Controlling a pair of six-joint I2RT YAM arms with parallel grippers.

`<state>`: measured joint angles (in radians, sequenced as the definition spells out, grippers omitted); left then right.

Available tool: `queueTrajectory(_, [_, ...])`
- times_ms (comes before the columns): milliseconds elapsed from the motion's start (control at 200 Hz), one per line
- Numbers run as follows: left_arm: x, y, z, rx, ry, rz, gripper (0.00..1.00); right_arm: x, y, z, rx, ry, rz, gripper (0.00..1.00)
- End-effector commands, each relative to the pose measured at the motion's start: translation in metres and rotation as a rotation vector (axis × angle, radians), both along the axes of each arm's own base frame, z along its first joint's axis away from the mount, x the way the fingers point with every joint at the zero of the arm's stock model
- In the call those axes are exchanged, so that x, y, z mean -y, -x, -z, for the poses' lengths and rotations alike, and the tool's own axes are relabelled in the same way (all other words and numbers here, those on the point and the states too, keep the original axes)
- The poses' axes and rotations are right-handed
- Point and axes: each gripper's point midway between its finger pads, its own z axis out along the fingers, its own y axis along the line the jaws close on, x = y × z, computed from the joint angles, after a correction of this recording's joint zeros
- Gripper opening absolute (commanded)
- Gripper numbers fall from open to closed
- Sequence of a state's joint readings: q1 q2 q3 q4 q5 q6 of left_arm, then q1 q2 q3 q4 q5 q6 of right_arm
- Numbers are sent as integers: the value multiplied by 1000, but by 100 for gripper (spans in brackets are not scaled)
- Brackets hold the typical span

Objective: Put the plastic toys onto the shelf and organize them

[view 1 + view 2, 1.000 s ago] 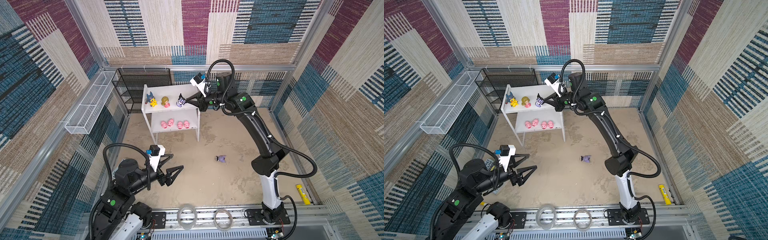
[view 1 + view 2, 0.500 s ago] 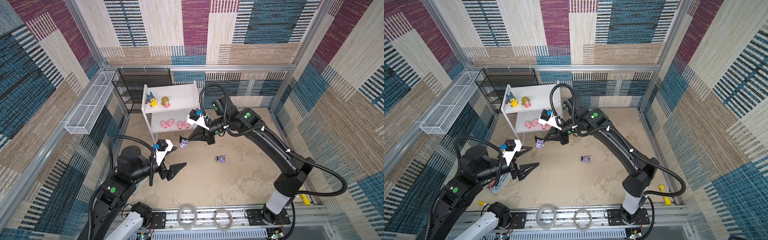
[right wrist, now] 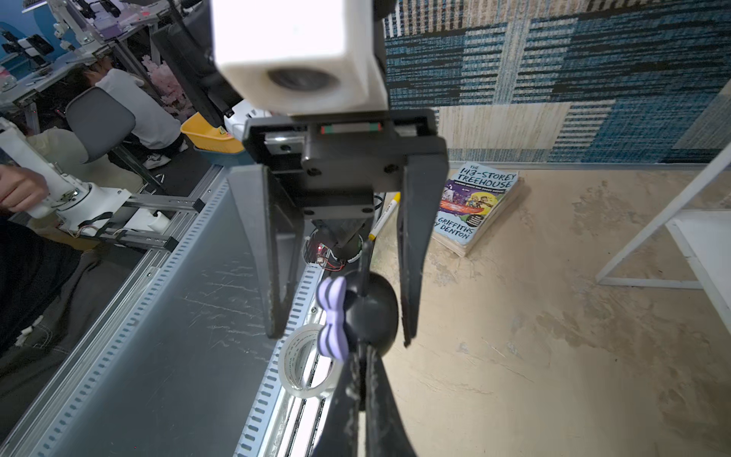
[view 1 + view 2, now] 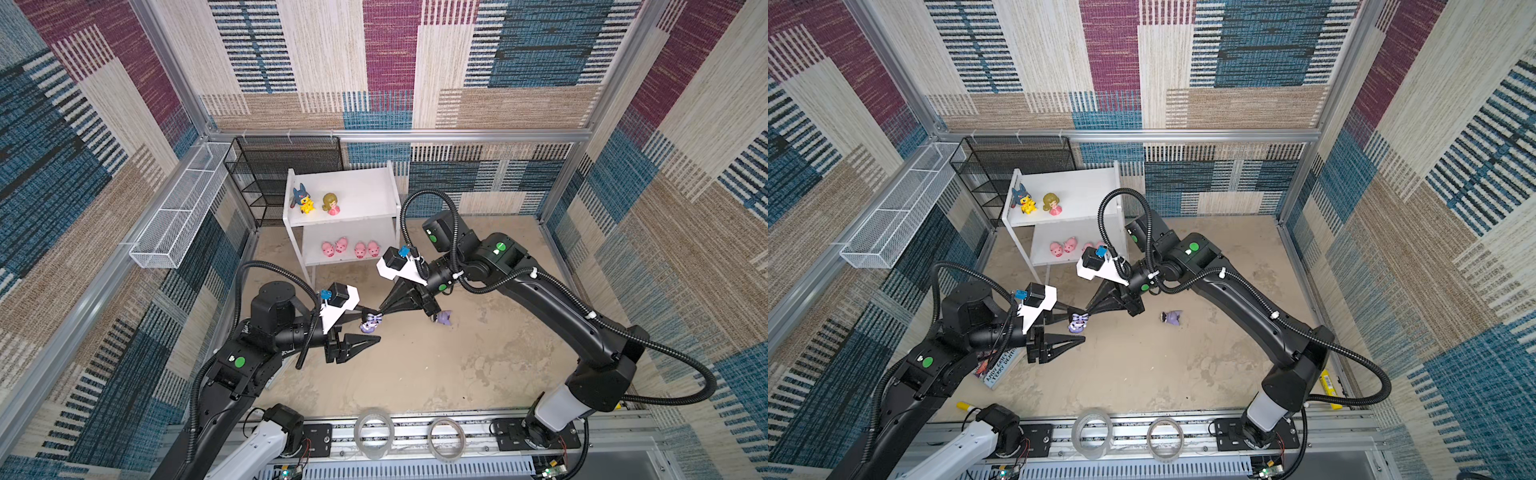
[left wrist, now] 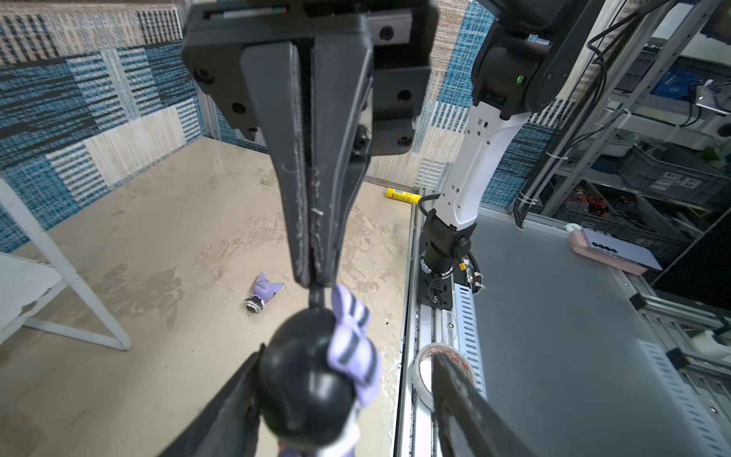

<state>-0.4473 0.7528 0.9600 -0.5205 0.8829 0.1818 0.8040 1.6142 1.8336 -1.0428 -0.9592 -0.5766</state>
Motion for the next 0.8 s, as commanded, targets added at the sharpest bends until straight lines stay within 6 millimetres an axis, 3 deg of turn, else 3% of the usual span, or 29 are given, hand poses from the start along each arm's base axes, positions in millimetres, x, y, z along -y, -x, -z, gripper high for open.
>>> queueTrajectory(0, [3, 10, -6, -3, 22, 63, 58, -3, 5, -10, 17, -41, -29, 0])
queueTrajectory(331, [3, 9, -5, -4, 26, 57, 24, -3, 8, -23, 59, -103, -9, 2])
queueTrajectory(411, [3, 9, -8, 3, 48, 51, 20, -1, 10, -32, 70, -164, 4, 18])
queueTrajectory(471, [3, 9, -12, 12, 81, 47, 18, 3, 12, -37, 74, -228, 21, 35])
queueTrajectory(536, [4, 10, -17, 24, 125, 47, 17, 11, 14, -41, 60, -305, 31, 45])
queueTrajectory(626, [4, 12, -22, 32, 171, 52, 16, 19, 17, -46, 45, -384, 45, 49])
queueTrajectory(796, [6, 15, -29, 40, 233, 84, 15, 15, 15, -44, -25, -442, 61, 52])
